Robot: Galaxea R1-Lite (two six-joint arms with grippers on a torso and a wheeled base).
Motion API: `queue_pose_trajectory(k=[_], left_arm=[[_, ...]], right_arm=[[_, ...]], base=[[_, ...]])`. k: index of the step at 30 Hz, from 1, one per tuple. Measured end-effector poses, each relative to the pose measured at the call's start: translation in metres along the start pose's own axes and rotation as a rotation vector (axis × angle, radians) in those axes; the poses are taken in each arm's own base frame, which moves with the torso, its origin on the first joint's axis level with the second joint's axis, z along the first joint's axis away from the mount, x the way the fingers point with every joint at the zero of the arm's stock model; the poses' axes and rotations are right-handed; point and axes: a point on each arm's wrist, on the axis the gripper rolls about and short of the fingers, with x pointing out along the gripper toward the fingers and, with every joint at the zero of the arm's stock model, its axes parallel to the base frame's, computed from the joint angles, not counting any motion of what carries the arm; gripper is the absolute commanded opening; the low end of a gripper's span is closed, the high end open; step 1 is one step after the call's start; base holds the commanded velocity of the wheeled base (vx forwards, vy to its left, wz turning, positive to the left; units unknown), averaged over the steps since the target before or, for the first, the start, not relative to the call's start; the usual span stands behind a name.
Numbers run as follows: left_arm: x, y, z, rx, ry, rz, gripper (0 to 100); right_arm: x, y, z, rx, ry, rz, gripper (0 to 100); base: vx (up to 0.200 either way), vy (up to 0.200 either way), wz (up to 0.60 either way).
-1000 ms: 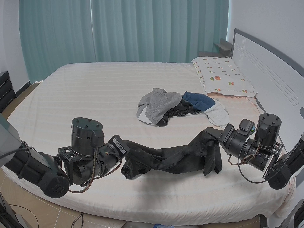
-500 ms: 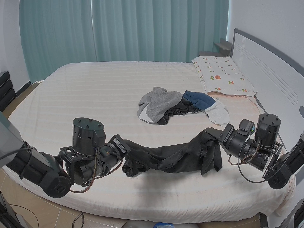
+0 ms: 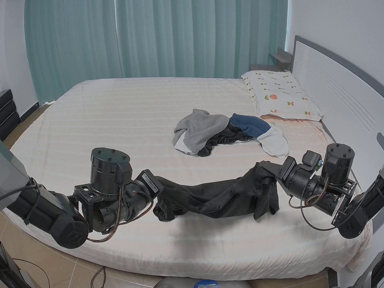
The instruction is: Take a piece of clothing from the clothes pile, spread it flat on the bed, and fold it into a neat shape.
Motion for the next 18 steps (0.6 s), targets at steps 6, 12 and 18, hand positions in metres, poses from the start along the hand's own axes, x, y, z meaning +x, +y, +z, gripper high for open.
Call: queue_pose_trajectory(k=[6, 12, 18], left_arm=[[-0.0020, -0.0006, -0.0004, 0.001, 0.001, -0.004, 0], [-0.0045, -0.0015, -0.0008, 0.005, 0.003, -0.009, 0], [-0.0056, -0.0020, -0.0010, 0.008, 0.004, -0.011, 0]], right_arm=[[0.0002, 0.0000, -0.0004, 0.000, 0.002, 0.000, 0], [0.0003, -0.0002, -0.0002, 0.000, 0.002, -0.001, 0], [0.0006, -0.0004, 0.0014, 0.001, -0.005, -0.001, 0]], base=[[0.000, 0.200, 0.00], [0.000, 0.200, 0.00], [0.000, 0.200, 0.00]])
